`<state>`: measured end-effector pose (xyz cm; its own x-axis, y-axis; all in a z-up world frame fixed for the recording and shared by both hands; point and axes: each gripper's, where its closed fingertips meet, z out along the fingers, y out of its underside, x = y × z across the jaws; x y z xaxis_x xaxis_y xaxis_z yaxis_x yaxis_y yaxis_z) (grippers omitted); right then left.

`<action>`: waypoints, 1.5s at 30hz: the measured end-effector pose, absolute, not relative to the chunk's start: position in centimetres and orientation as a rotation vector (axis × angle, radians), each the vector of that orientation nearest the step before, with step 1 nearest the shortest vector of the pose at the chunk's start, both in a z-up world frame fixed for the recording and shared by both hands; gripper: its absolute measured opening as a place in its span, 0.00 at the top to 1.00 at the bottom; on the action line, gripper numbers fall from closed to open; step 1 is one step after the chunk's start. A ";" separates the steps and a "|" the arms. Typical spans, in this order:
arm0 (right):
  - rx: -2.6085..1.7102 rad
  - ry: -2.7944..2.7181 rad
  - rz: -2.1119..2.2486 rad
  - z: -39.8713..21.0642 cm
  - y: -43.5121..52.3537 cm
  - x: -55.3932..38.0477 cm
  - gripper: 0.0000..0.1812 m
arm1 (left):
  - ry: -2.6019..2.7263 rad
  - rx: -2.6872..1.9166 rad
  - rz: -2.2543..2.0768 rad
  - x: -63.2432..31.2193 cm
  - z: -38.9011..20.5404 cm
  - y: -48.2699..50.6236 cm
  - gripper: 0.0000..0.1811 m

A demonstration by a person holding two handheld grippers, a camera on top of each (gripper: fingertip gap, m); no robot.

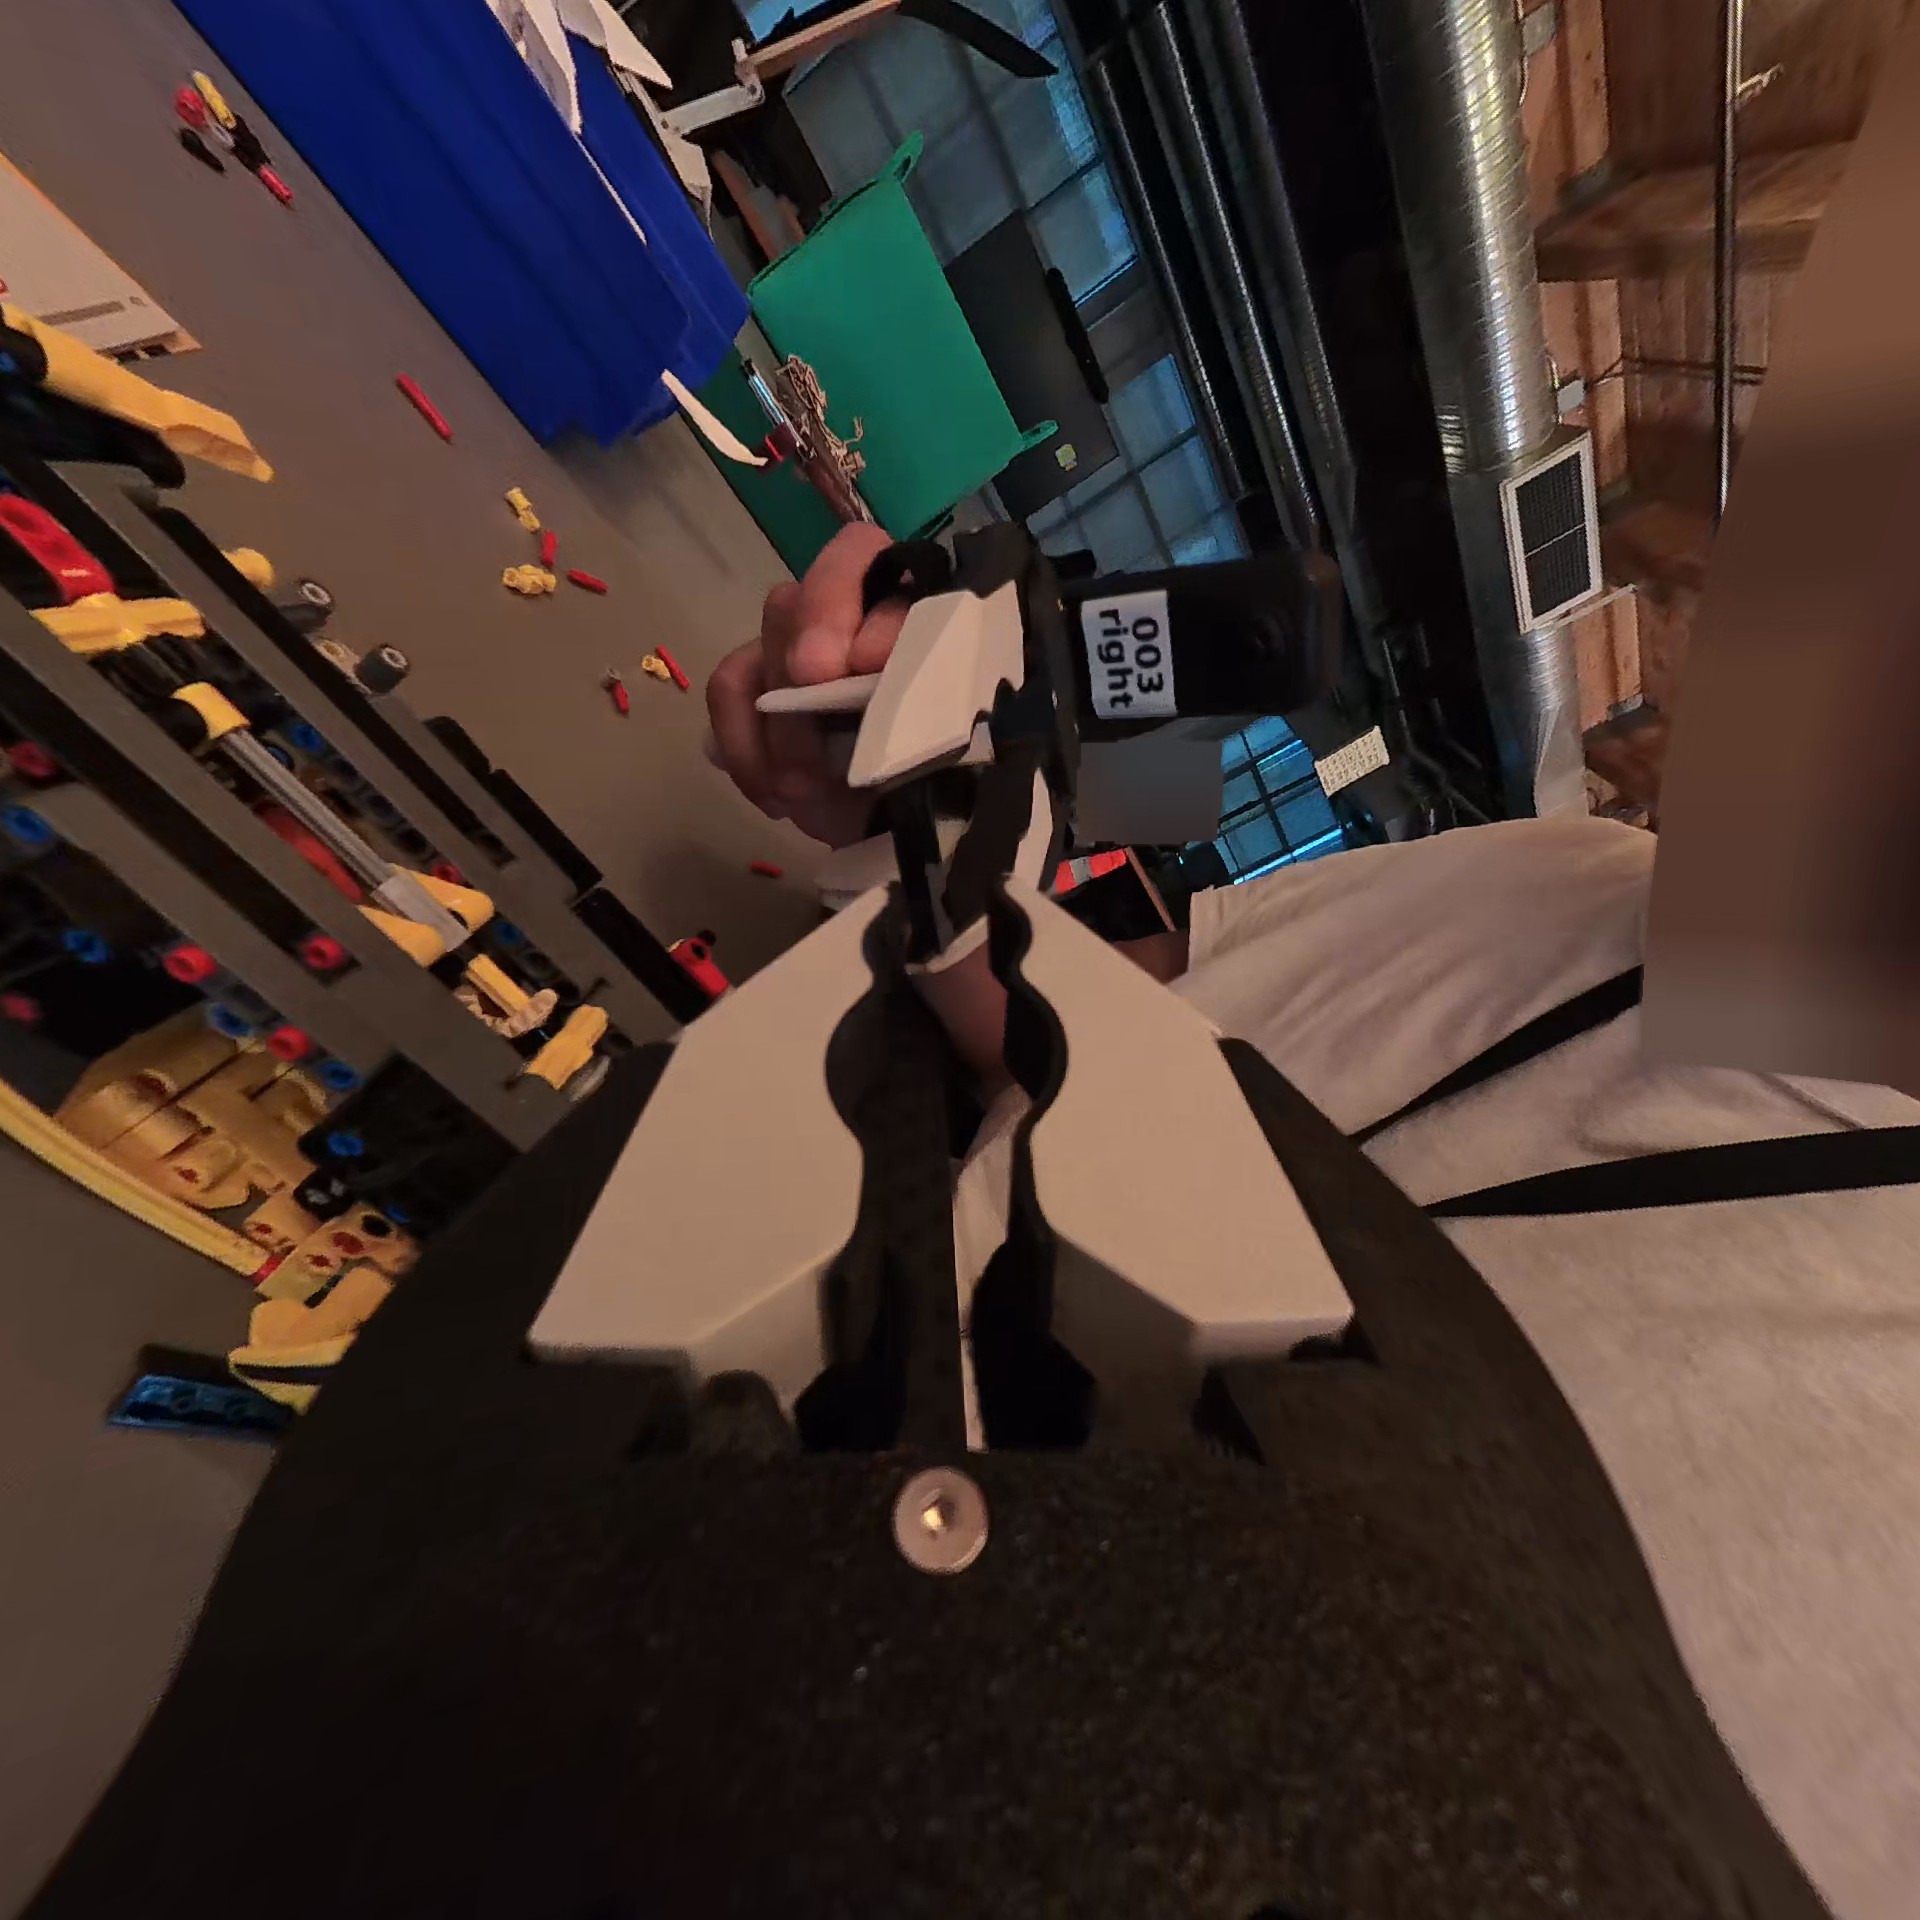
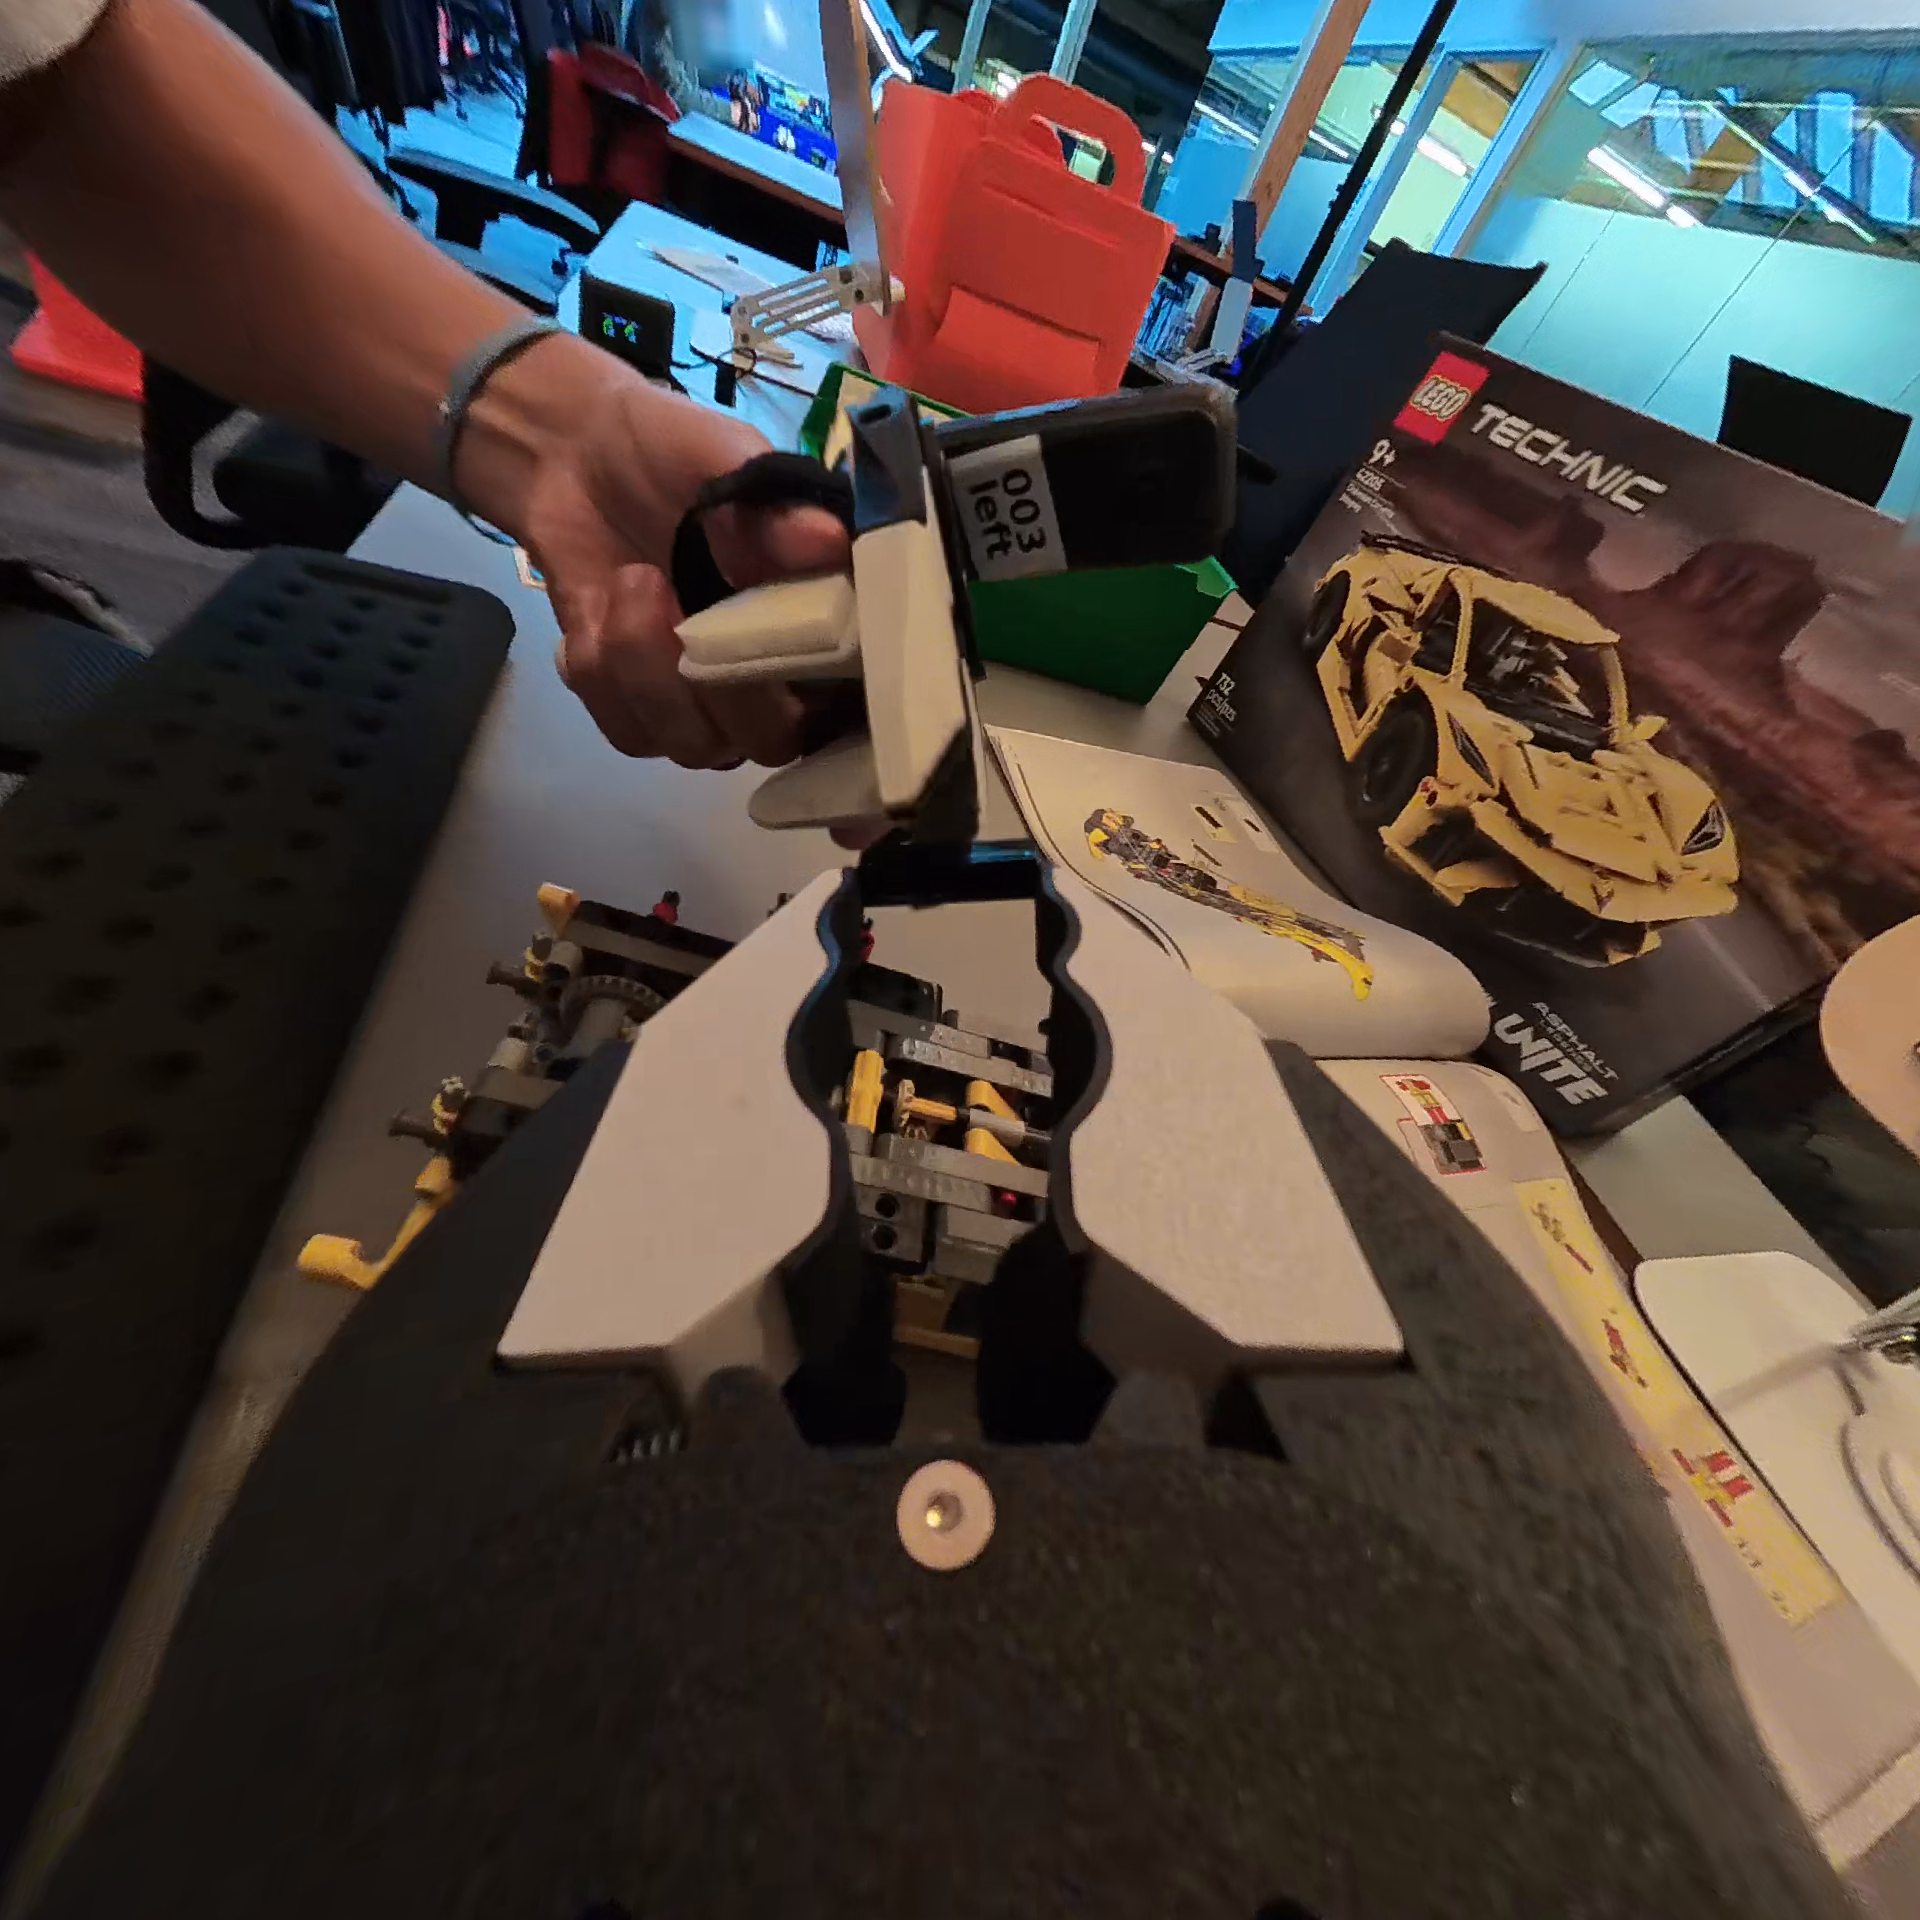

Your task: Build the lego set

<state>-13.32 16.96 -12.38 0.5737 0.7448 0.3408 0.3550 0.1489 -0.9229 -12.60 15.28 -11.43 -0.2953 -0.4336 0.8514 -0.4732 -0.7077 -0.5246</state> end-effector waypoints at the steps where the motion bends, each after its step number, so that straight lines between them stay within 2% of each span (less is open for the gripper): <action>1: -1.455 -1.007 0.352 -12.5 16.9 -13.4 0.83 | -1.196 1.850 2.197 -12.6 -11.5 15.3 0.95; 2: -1.454 -1.007 0.347 -12.5 16.9 -13.4 0.83 | -1.200 1.859 2.190 -12.5 -11.6 15.3 0.99; 11: -1.496 -0.951 0.332 -12.8 17.5 -12.7 0.82 | -1.166 1.879 2.148 -12.2 -12.0 16.2 1.00; 15: -1.575 -0.832 0.373 -13.3 17.3 -9.7 0.79 | -1.062 1.997 2.106 -12.8 -13.2 20.1 1.00; 22: -1.915 -0.607 0.721 -18.8 17.2 -6.6 0.88 | -0.889 2.050 1.912 -14.1 -17.7 23.8 1.00; 25: -1.975 -0.478 0.918 -19.7 17.2 -7.1 0.93 | -0.864 1.990 1.896 -14.0 -18.1 23.1 1.00; 30: -1.911 -0.225 1.433 -18.1 16.9 -8.7 0.92 | -0.840 1.952 1.870 -13.8 -18.8 22.1 1.00; 35: -1.964 -0.181 1.389 -19.3 17.4 -8.0 0.98 | -0.790 1.958 1.835 -13.6 -19.4 21.9 1.00; 39: -1.942 -0.127 1.490 -19.0 17.3 -8.4 0.96 | -0.752 1.956 1.824 -13.4 -19.6 21.8 1.00; 42: -1.945 -0.131 1.497 -19.0 17.4 -9.0 1.00 | -0.726 1.950 1.826 -13.3 -19.7 22.0 1.00; 45: -1.936 -0.101 1.540 -18.9 17.6 -9.4 1.00 | -0.712 1.927 1.824 -13.2 -19.6 21.9 1.00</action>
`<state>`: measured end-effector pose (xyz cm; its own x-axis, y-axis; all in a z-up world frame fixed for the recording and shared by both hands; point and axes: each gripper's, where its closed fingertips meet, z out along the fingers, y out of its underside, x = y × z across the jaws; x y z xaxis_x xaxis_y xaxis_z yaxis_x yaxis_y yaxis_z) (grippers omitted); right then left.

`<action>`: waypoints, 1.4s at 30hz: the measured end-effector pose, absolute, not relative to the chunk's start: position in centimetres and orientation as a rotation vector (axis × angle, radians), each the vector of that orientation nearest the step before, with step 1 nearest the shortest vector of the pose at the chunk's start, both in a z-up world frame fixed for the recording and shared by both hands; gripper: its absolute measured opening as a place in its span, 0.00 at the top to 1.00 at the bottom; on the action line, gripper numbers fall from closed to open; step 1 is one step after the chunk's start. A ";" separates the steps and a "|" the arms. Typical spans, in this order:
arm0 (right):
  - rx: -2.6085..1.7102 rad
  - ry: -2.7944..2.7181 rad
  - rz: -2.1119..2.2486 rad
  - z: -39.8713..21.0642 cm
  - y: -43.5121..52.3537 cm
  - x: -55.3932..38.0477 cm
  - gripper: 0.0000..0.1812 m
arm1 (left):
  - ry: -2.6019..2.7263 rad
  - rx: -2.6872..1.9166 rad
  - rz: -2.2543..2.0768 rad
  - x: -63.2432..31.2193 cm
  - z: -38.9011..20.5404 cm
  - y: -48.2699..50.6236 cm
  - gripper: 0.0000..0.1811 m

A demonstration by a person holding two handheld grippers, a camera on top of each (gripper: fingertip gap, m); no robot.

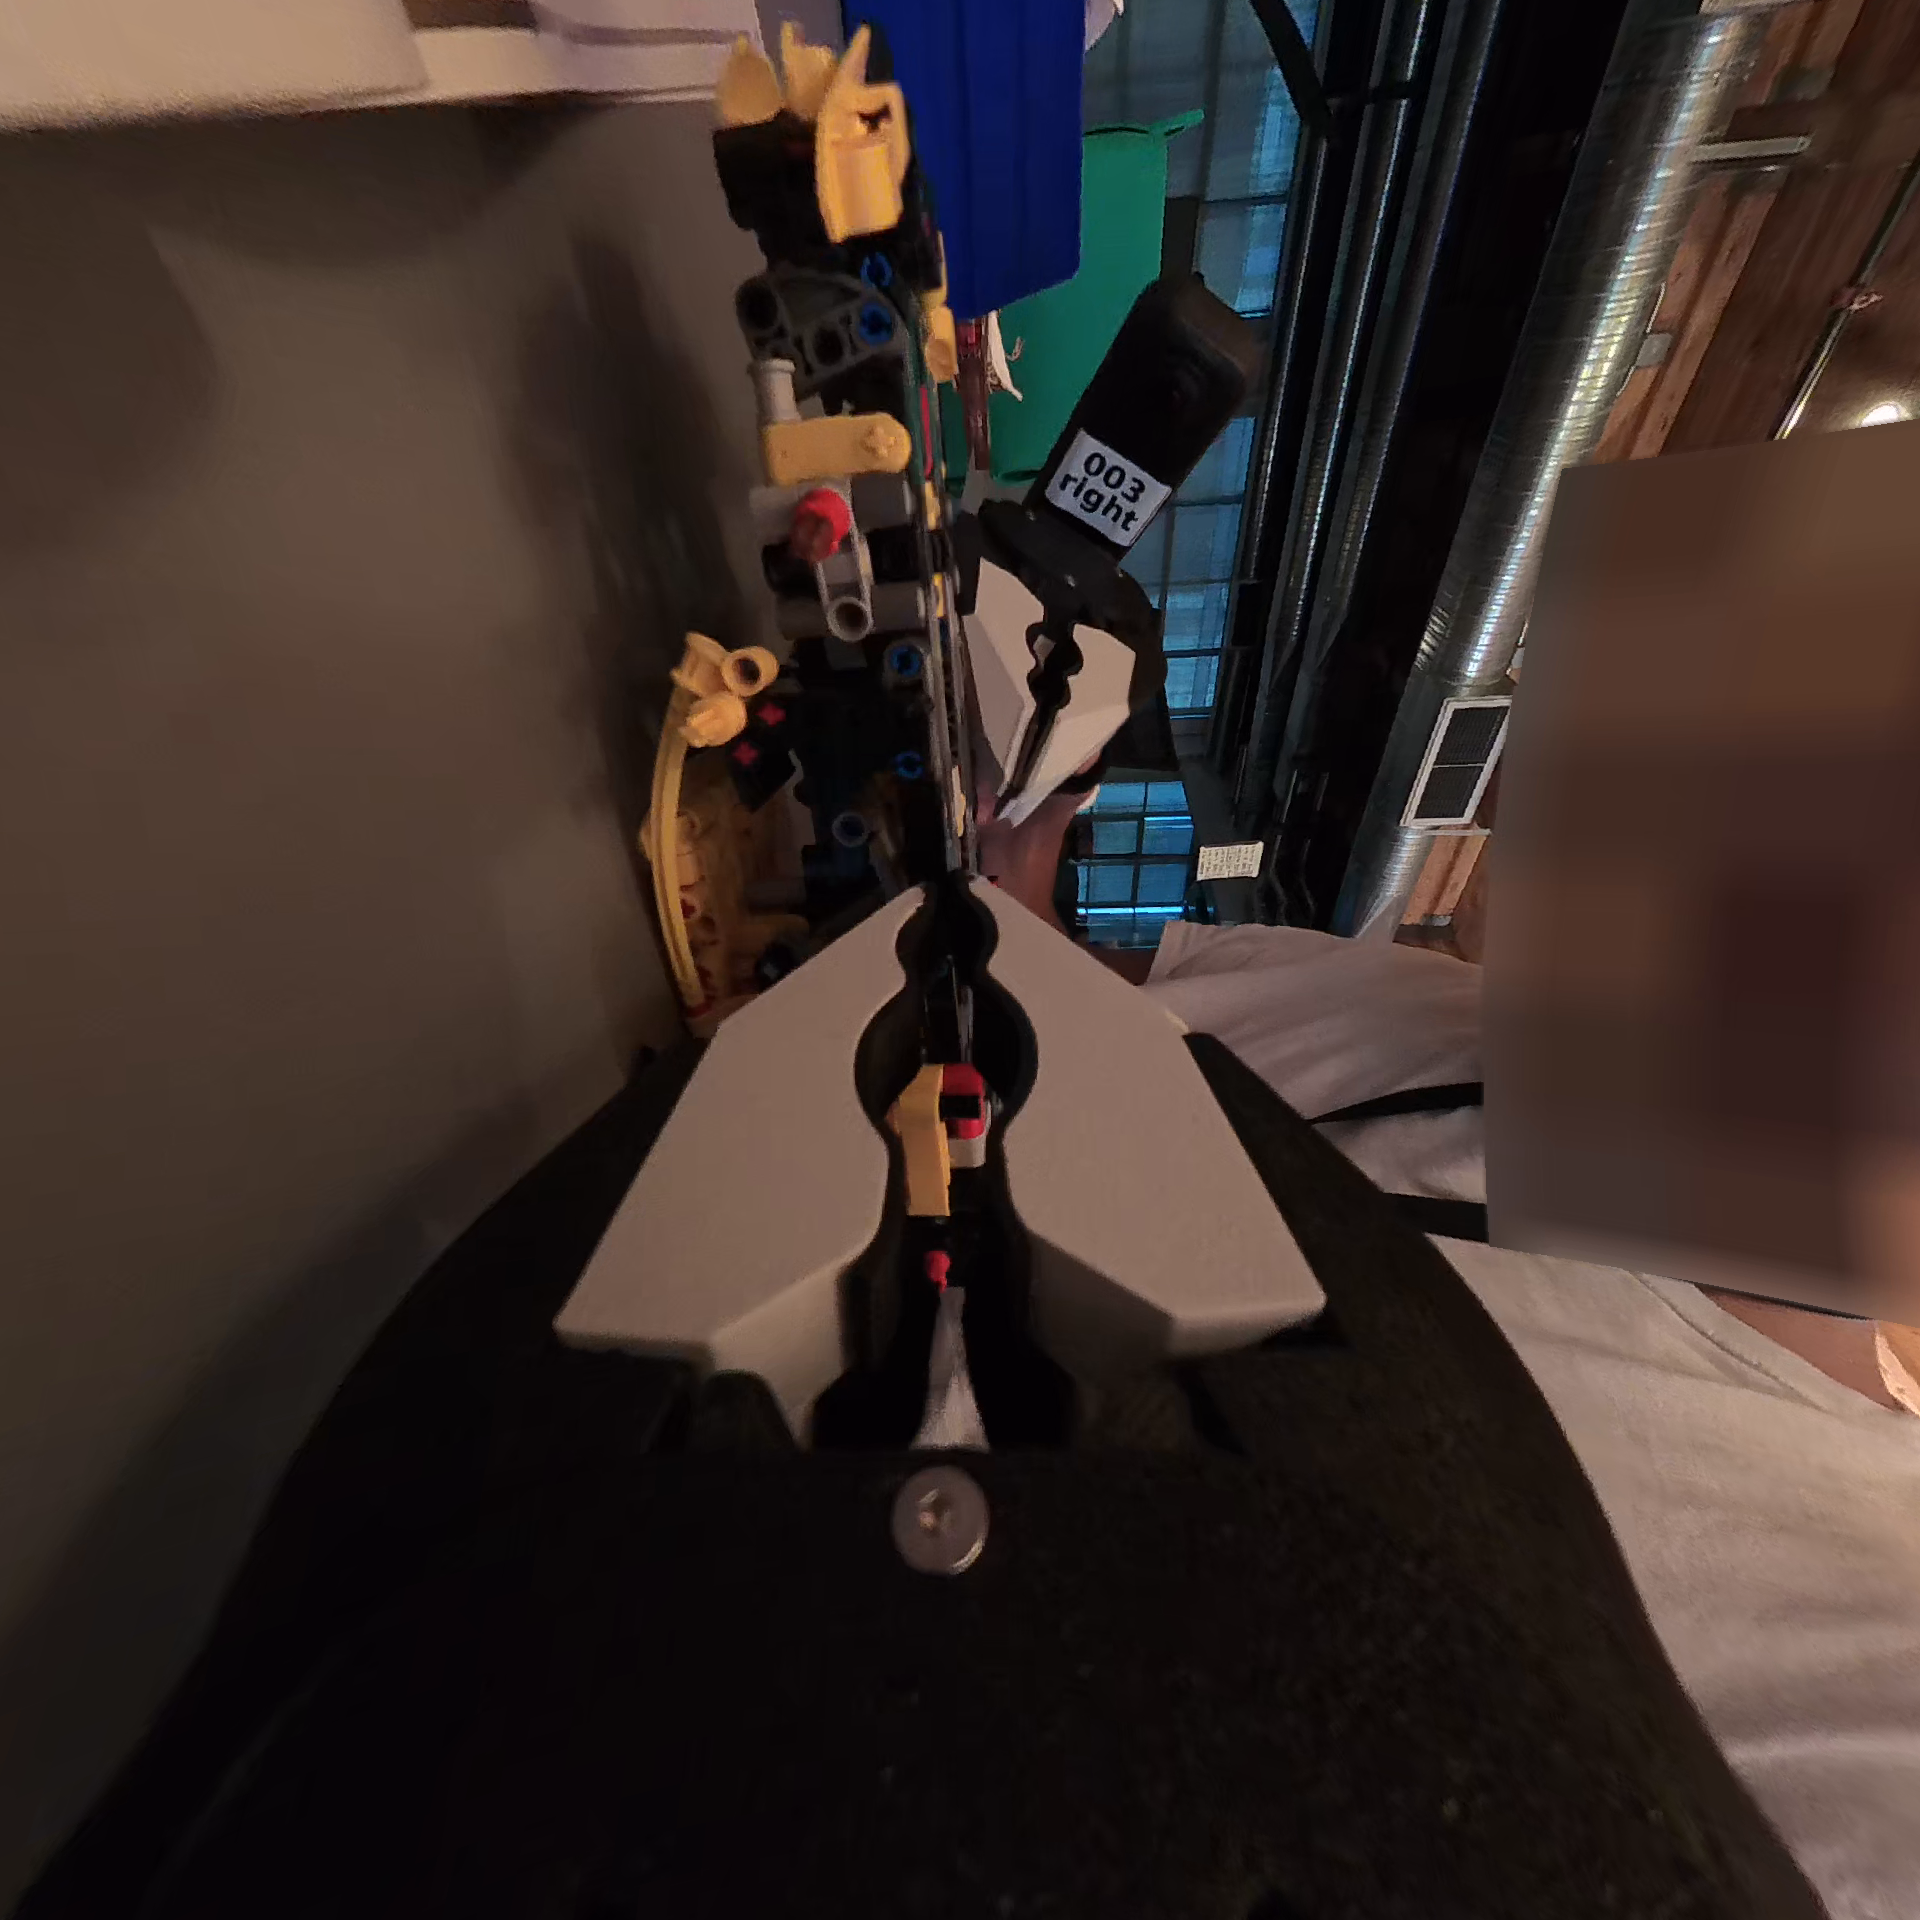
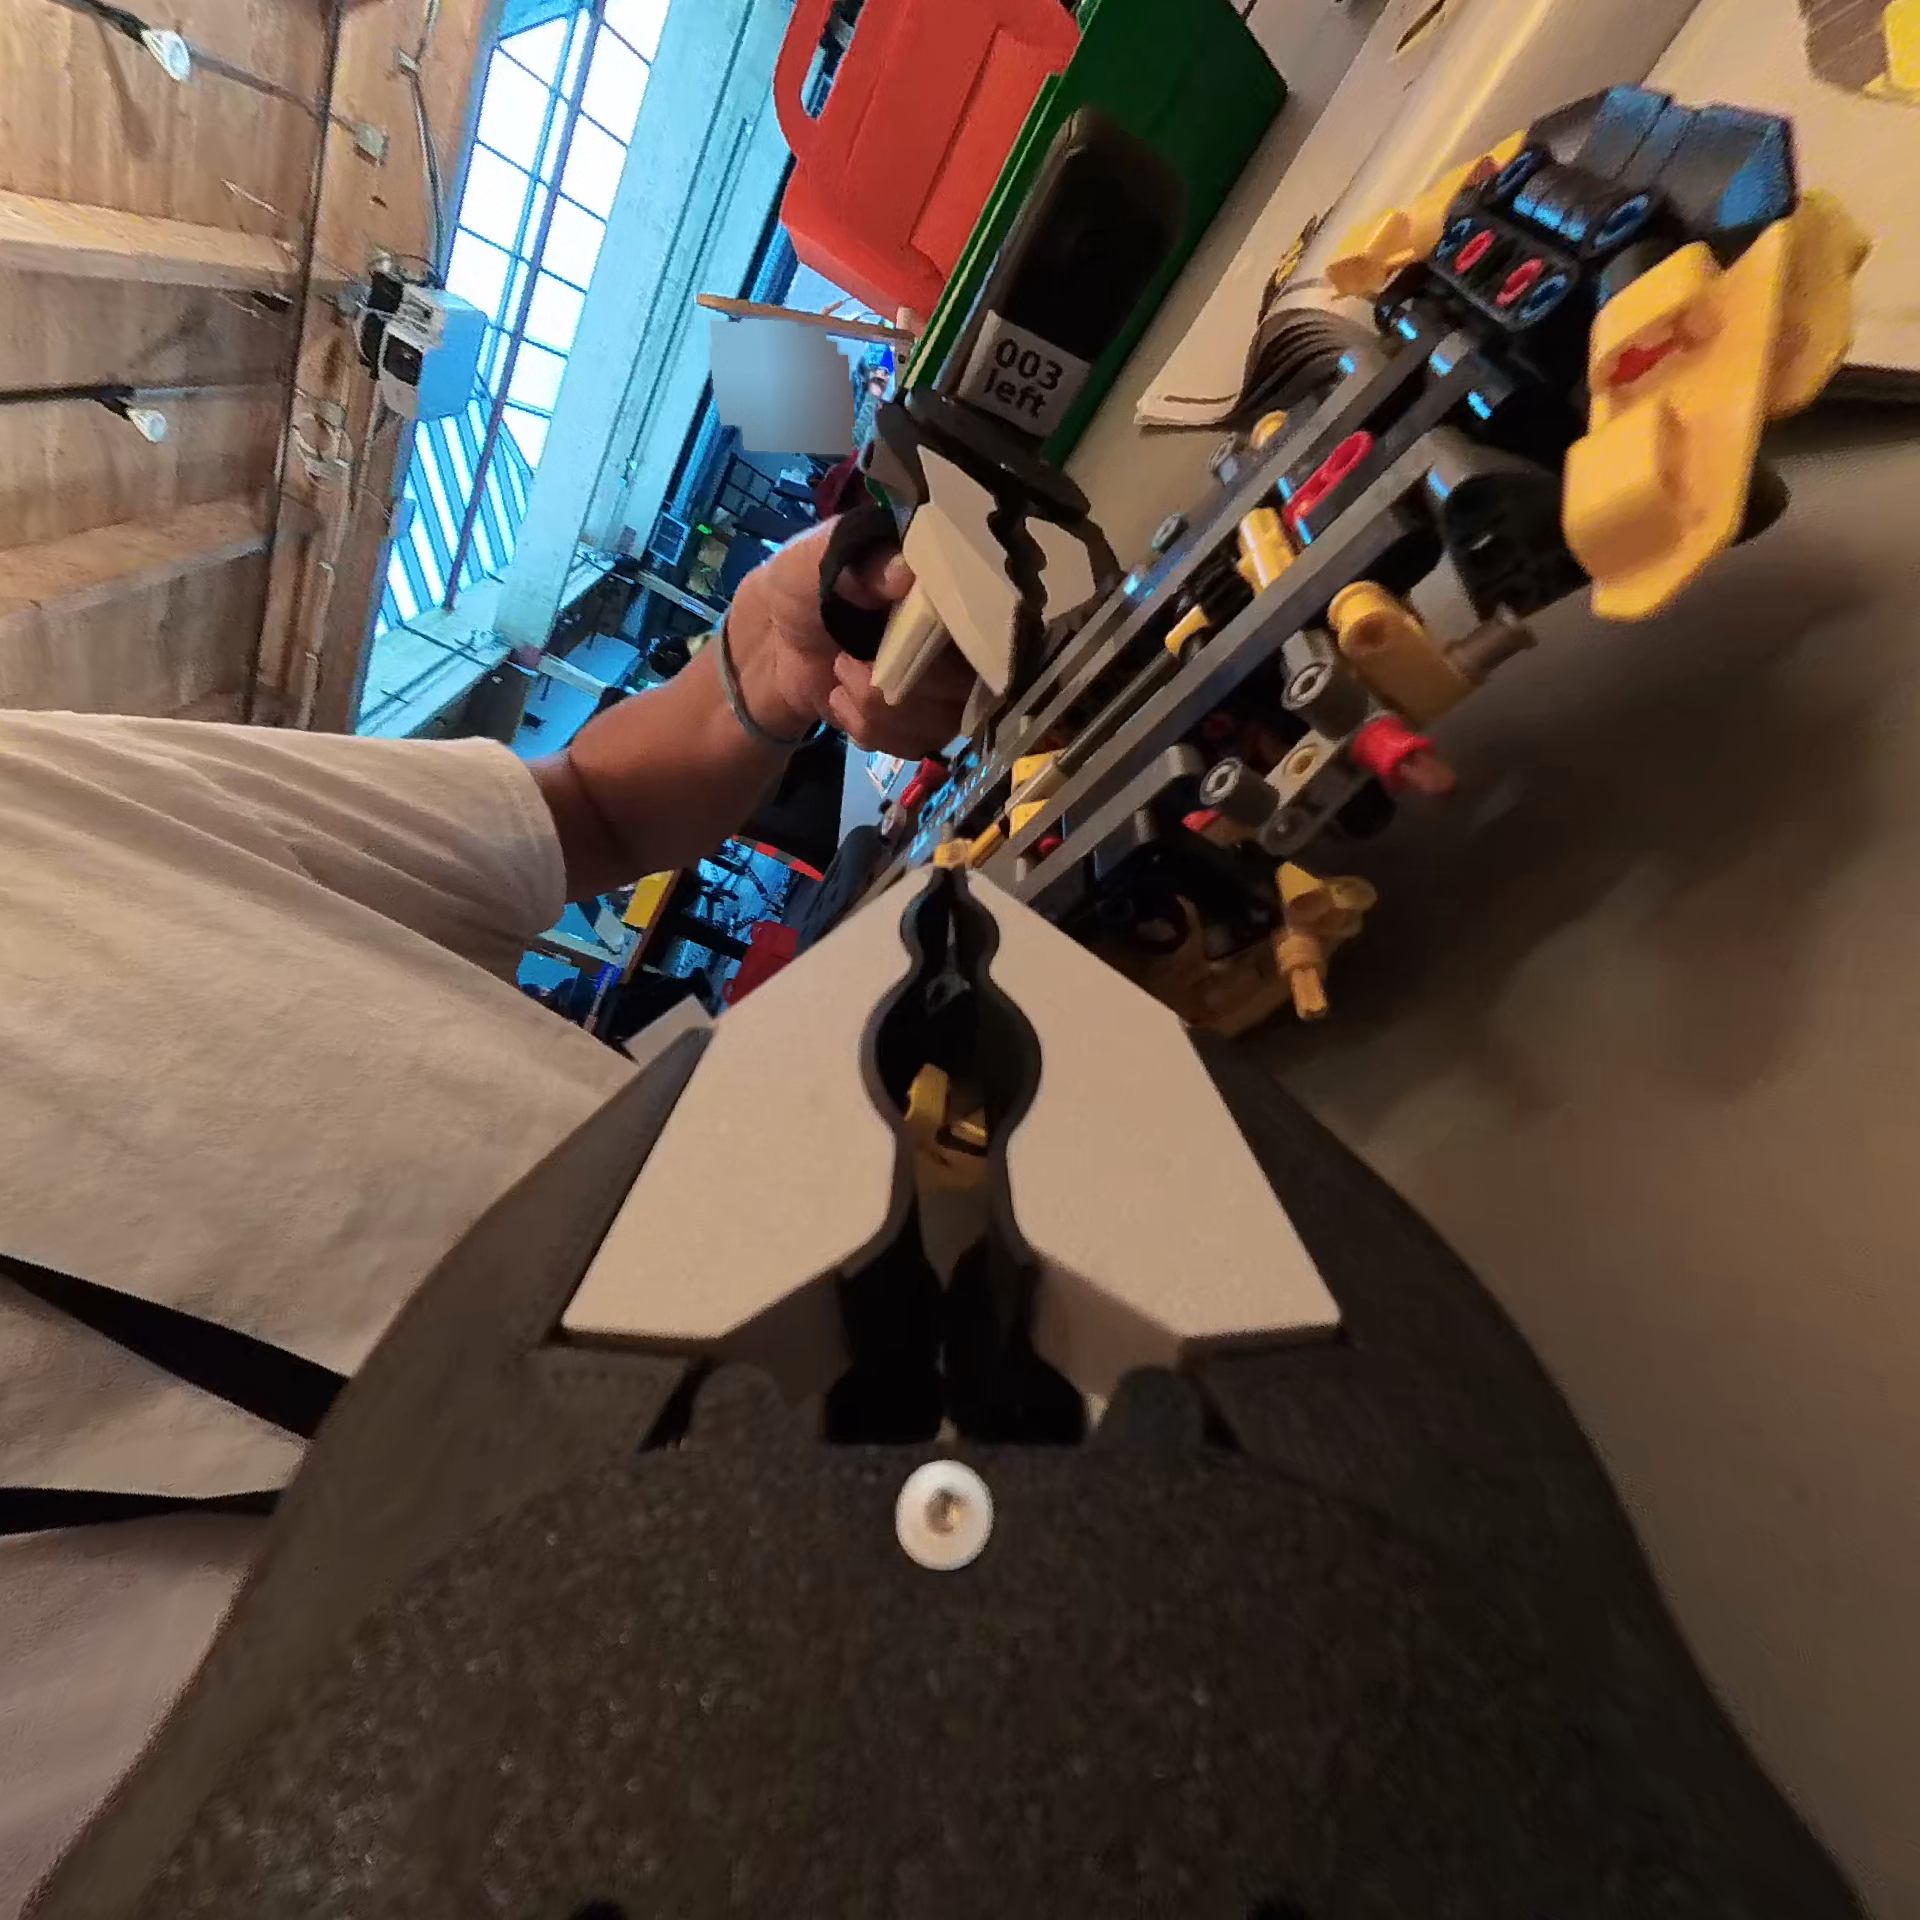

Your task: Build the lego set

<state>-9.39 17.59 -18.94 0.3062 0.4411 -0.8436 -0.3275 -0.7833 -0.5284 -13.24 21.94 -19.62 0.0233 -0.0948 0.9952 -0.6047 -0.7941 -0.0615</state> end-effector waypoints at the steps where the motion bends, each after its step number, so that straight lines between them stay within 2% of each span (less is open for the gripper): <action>1: -1.932 -0.093 1.542 -18.9 17.7 -9.3 1.00 | -0.712 1.915 1.819 -13.3 -19.6 21.9 1.00; 12: -1.924 -0.137 1.600 -18.2 17.9 -10.4 1.00 | -0.765 1.825 1.740 -12.4 -19.7 21.6 1.00; 16: -1.861 -0.033 1.585 -16.7 17.1 -7.8 1.00 | -0.769 1.825 1.760 -12.2 -19.1 21.8 1.00; 17: -1.899 0.019 1.497 -17.4 17.1 -6.6 0.98 | -0.771 1.821 1.761 -12.2 -19.0 21.7 1.00; 19: -2.025 0.121 1.333 -19.7 16.6 -4.8 0.85 | -0.776 1.811 1.757 -12.2 -18.9 21.5 1.00; 20: -2.053 0.151 1.346 -20.1 16.0 -5.0 0.78 | -0.780 1.808 1.754 -12.2 -18.9 21.5 1.00; 21: -2.043 0.174 1.406 -19.9 15.6 -5.6 0.76 | -0.782 1.806 1.750 -12.1 -18.9 21.4 1.00; 29: -1.944 0.333 1.616 -20.2 17.0 -7.6 0.90 | -0.836 1.816 1.716 -12.1 -19.2 21.7 1.00; 32: -1.948 0.346 1.660 -20.9 17.1 -8.2 0.90 | -0.838 1.829 1.707 -12.4 -19.6 21.8 1.00; 34: -1.894 0.351 1.711 -20.5 17.4 -8.5 0.95 | -0.823 1.816 1.714 -12.4 -19.7 21.6 1.00; 42: -1.881 0.341 1.726 -20.4 17.5 -8.5 0.96 | -0.723 1.812 1.745 -12.6 -19.7 21.4 1.00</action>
